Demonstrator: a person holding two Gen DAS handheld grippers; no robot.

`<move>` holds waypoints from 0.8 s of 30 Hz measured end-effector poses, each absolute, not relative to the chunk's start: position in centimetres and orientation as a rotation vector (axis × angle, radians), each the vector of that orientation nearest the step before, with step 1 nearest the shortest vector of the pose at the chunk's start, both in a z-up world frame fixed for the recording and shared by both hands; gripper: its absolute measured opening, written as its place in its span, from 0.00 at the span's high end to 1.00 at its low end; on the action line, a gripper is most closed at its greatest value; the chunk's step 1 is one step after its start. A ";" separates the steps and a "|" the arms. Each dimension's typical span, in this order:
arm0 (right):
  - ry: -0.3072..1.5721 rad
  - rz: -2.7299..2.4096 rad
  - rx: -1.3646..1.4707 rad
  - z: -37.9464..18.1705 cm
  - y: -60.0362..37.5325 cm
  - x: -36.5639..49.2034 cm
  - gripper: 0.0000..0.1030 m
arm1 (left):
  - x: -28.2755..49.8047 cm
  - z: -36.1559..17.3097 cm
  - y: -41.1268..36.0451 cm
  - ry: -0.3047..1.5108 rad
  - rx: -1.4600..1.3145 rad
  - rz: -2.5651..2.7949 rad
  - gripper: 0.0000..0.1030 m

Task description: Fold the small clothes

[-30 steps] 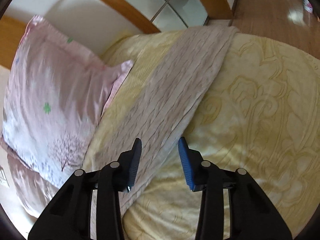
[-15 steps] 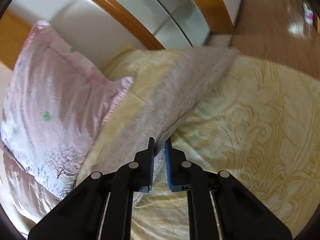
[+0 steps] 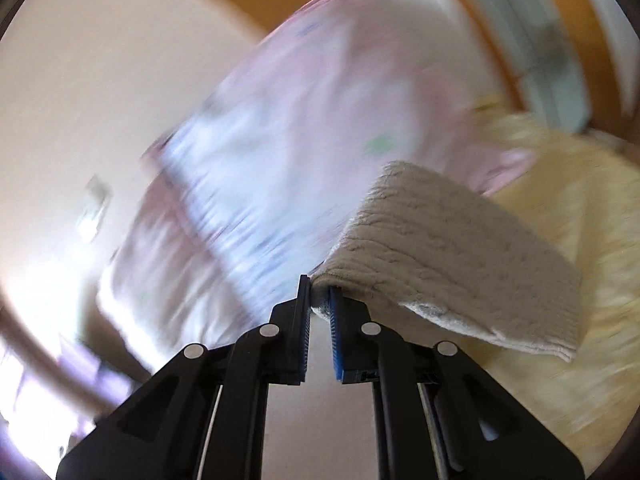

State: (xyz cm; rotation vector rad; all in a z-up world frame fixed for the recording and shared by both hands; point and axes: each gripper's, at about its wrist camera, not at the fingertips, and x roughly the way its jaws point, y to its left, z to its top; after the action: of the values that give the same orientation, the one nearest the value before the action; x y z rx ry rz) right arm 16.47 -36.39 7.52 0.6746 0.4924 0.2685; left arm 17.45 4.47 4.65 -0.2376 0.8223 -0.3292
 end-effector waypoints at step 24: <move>0.690 -0.035 0.800 0.9 -35.4 18.7 0.83 | 18.8 4.6 5.1 0.848 -0.423 -0.450 0.02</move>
State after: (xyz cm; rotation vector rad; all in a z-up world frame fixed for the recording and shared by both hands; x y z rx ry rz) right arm 18.67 -35.38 0.87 0.8003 0.6904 -0.0353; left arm 18.80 5.10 4.60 -0.4231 0.8479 -0.4498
